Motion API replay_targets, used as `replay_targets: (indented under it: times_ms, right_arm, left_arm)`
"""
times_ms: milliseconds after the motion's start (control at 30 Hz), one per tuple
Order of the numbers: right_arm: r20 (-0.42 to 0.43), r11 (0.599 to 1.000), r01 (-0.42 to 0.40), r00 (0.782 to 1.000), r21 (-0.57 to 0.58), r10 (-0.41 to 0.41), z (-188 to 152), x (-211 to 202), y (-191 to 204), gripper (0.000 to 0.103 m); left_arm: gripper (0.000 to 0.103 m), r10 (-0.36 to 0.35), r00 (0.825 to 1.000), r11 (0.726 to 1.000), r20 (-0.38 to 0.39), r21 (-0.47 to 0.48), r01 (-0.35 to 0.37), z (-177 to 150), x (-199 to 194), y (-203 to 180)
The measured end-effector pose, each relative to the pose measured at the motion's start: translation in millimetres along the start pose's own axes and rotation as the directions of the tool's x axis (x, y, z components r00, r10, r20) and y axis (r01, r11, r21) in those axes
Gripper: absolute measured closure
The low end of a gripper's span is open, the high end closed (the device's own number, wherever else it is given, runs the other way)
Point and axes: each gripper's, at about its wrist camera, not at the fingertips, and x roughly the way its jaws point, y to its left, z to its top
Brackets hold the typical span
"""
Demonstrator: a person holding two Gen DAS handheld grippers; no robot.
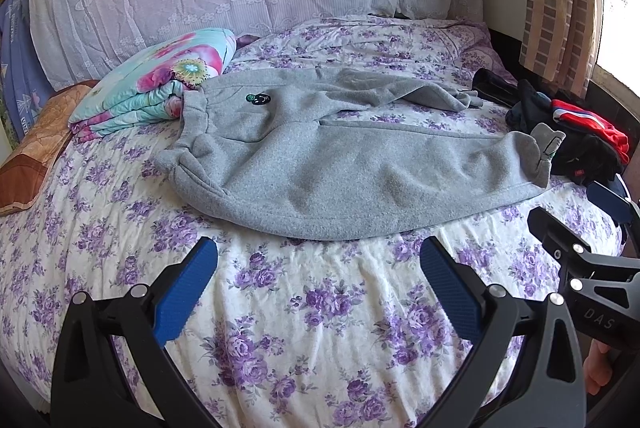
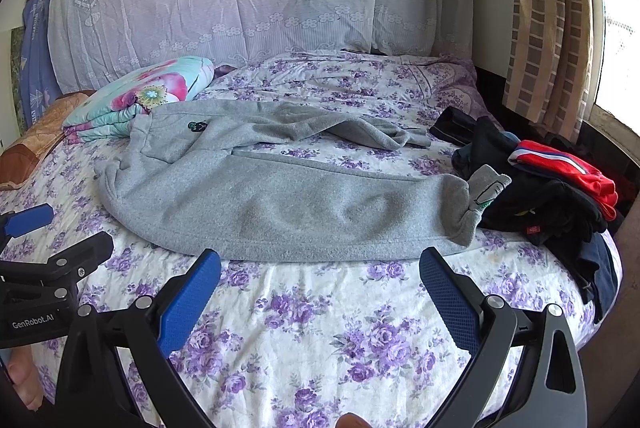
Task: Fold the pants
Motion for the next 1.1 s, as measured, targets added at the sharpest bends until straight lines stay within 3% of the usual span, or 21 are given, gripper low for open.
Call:
replay_targets:
  times_ms: [433, 533, 633, 800, 967, 1100]
  right_arm:
    - [-0.004, 1.0, 0.002, 1.0, -0.004, -0.002, -2.4, 1.8, 0.7, 0.003]
    - [-0.006, 1.0, 0.001, 1.0, -0.004, -0.001, -7.0, 2.7, -1.8, 0.003]
    - [-0.022, 1.0, 0.002, 1.0, 0.009, -0.001, -8.7, 9.2, -3.4, 0.003]
    - [-0.059, 1.0, -0.011, 0.998, 0.025, 0.013, -9.7, 27.6, -1.6, 0.003]
    - [-0.076, 1.0, -0.013, 0.997, -0.019, 0.012, -10.8, 35.5, 10.1, 0.003]
    - [-0.091, 1.0, -0.005, 0.996, -0.012, 0.004, -9.5, 42.8, 9.3, 0.003]
  left_arm:
    - [0.004, -0.006, 1.0, 1.0, -0.008, 0.002, 0.006, -1.4, 0.2, 2.3]
    - [0.004, -0.013, 0.999, 1.0, -0.041, -0.002, 0.012, -5.9, 11.7, 18.9]
    - [0.004, 0.056, 0.994, 0.994, -0.095, -0.092, -0.065, -9.1, 30.8, 63.7]
    - [0.004, 0.013, 0.986, 0.946, -0.166, -0.318, -0.066, -6.7, 63.9, 147.4]
    - [0.005, -0.097, 0.976, 0.921, -0.197, -0.391, 0.013, 13.9, 101.4, 177.8]
    - [0.005, -0.114, 0.969, 0.923, -0.219, -0.383, 0.022, 41.9, 130.7, 182.8]
